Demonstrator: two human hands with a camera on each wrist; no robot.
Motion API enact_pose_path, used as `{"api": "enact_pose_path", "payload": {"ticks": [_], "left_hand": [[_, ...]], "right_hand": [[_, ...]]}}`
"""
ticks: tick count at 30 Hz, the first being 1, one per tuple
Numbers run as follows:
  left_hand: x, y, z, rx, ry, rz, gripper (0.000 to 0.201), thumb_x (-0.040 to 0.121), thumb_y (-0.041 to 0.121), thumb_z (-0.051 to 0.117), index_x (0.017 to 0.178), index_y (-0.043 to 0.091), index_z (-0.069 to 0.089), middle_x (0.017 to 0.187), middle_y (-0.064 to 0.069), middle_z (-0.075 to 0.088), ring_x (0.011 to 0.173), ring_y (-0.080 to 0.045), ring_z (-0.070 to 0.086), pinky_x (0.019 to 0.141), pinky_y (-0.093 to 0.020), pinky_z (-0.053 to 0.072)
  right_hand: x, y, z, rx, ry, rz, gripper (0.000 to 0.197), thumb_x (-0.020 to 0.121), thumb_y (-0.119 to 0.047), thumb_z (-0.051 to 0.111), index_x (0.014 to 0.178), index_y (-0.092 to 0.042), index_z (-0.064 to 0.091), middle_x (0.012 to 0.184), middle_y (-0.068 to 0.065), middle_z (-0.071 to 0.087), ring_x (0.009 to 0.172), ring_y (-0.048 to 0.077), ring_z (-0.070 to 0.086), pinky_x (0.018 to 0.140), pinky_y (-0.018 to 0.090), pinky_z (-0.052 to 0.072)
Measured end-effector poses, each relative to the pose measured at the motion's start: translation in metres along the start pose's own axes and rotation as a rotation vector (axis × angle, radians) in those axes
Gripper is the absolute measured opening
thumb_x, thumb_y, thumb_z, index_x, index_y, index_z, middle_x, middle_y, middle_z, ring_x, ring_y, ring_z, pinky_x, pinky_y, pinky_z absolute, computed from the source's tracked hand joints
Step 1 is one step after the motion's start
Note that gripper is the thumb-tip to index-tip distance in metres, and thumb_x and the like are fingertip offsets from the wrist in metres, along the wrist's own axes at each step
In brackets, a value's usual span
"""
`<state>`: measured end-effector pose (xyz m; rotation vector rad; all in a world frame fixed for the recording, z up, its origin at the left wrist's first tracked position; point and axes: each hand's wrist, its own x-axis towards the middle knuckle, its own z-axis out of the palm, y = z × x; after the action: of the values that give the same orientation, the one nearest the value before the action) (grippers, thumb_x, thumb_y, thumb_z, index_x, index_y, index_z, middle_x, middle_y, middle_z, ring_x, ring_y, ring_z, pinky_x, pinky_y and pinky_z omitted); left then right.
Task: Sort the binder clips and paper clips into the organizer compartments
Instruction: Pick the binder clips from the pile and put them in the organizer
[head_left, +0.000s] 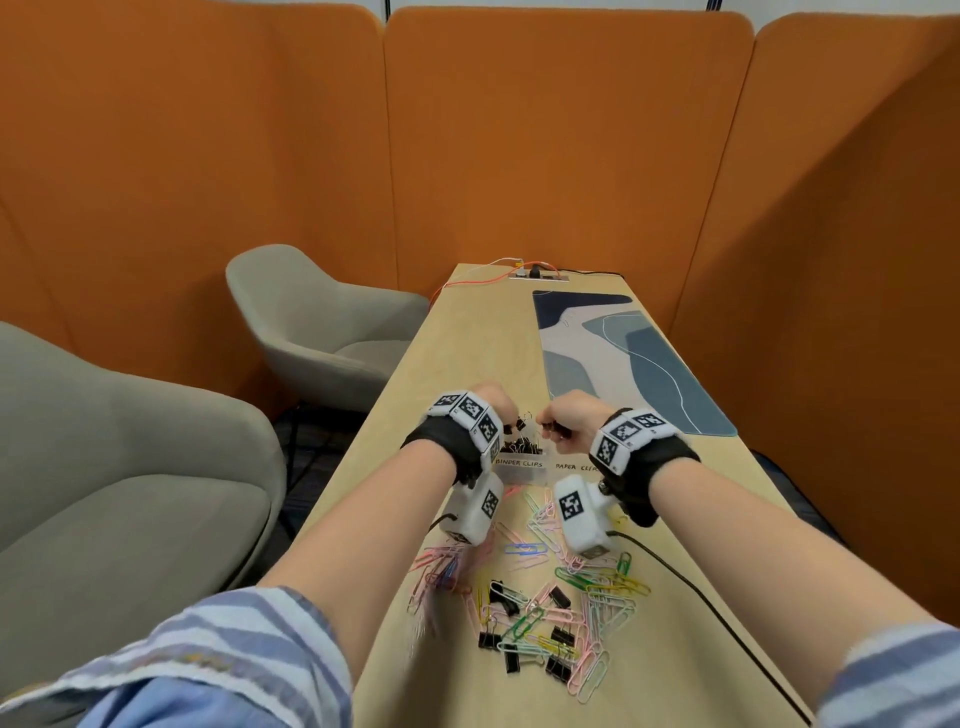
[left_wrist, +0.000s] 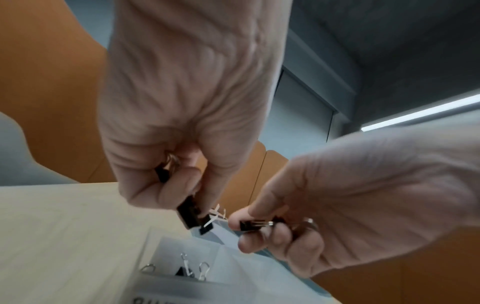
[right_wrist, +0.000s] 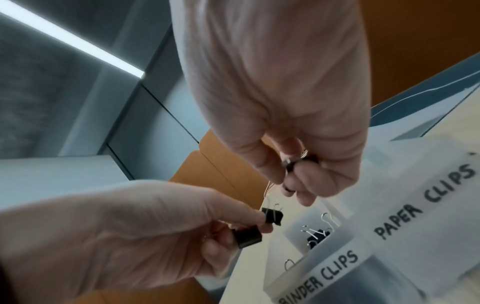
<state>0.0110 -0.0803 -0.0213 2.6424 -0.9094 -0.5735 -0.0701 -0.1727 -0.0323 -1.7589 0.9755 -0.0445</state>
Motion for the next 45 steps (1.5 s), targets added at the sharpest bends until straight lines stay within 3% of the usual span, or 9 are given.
{"api": "enact_pose_path", "payload": {"ticks": [4,8,10,14,19,25,33,41,45], "left_hand": [[0.015,-0.002,0.008,-0.132,0.03,-0.045,0.029,0.091,0.021,0.056,0.11,0.001,0.066,0.115,-0.015,0.069,0.109,-0.027,0.066,0.095,-0.036,0.053],[0.022,-0.001,0.013,-0.377,0.011,-0.054,0.025,0.091,0.022,0.06,0.071,0.008,0.061,0.074,-0.008,0.067,0.081,-0.024,0.069,0.089,-0.033,0.056],[0.022,0.0,0.013,-0.438,0.003,-0.043,0.024,0.092,0.016,0.055,0.071,0.006,0.062,0.072,-0.01,0.067,0.081,-0.026,0.069,0.091,-0.036,0.056],[0.014,-0.002,0.011,-0.459,0.017,0.039,0.027,0.096,0.013,0.05,0.114,-0.002,0.063,0.113,-0.016,0.068,0.102,-0.028,0.066,0.097,-0.041,0.053],[-0.021,-0.017,0.006,-0.403,0.106,0.242,0.024,0.094,0.017,0.053,0.11,0.005,0.066,0.095,-0.008,0.064,0.082,-0.02,0.061,0.087,-0.036,0.057],[-0.092,-0.036,0.03,0.059,-0.347,0.433,0.02,0.087,0.009,0.065,0.106,0.003,0.066,0.091,-0.004,0.064,0.072,-0.011,0.058,0.064,-0.021,0.053],[-0.118,-0.049,0.072,0.248,-0.269,0.494,0.04,0.073,0.011,0.077,0.11,0.008,0.061,0.094,0.001,0.057,0.085,-0.017,0.053,0.077,-0.028,0.046],[-0.113,-0.047,0.069,0.223,-0.178,0.513,0.033,0.076,0.006,0.072,0.108,0.005,0.065,0.091,-0.003,0.056,0.082,-0.018,0.052,0.057,-0.022,0.039],[-0.108,-0.048,0.072,0.203,-0.161,0.5,0.031,0.081,0.006,0.066,0.112,0.007,0.063,0.105,-0.009,0.061,0.085,-0.016,0.051,0.053,-0.017,0.038]], "right_hand": [[0.011,-0.002,0.007,-0.044,-0.009,-0.011,0.02,0.094,-0.001,0.041,0.076,-0.002,0.05,0.068,0.01,0.048,0.058,0.018,0.048,0.064,0.03,0.046],[0.009,0.001,0.007,0.05,0.011,-0.031,0.027,0.096,-0.005,0.043,0.118,0.009,0.05,0.077,0.012,0.052,0.07,0.025,0.058,0.087,0.042,0.055],[0.003,0.001,0.006,0.05,0.006,-0.09,0.033,0.094,-0.004,0.043,0.123,0.01,0.049,0.078,0.011,0.053,0.067,0.022,0.056,0.076,0.039,0.055],[-0.029,0.01,-0.001,-0.068,-0.025,-0.228,0.029,0.092,0.003,0.039,0.11,-0.006,0.06,0.092,0.011,0.055,0.073,0.02,0.053,0.061,0.03,0.051],[-0.084,0.044,-0.005,-0.543,-0.21,-0.361,0.015,0.088,-0.005,0.052,0.093,-0.014,0.062,0.086,0.004,0.062,0.07,0.012,0.059,0.056,0.021,0.05],[-0.121,0.084,0.013,-0.98,-0.231,-0.462,0.013,0.082,-0.012,0.06,0.093,-0.012,0.067,0.083,-0.003,0.058,0.077,0.014,0.054,0.064,0.02,0.042],[-0.109,0.109,0.042,-1.011,-0.087,-0.488,0.02,0.075,-0.004,0.052,0.089,-0.018,0.052,0.104,0.005,0.062,0.098,0.026,0.059,0.079,0.034,0.048],[-0.108,0.108,0.035,-0.834,-0.112,-0.438,0.023,0.074,-0.001,0.056,0.086,-0.021,0.055,0.082,-0.001,0.054,0.08,0.018,0.053,0.055,0.02,0.04],[-0.111,0.111,0.037,-0.867,-0.085,-0.493,0.023,0.076,0.001,0.053,0.083,-0.021,0.056,0.083,-0.002,0.05,0.083,0.017,0.049,0.067,0.025,0.04]]}}
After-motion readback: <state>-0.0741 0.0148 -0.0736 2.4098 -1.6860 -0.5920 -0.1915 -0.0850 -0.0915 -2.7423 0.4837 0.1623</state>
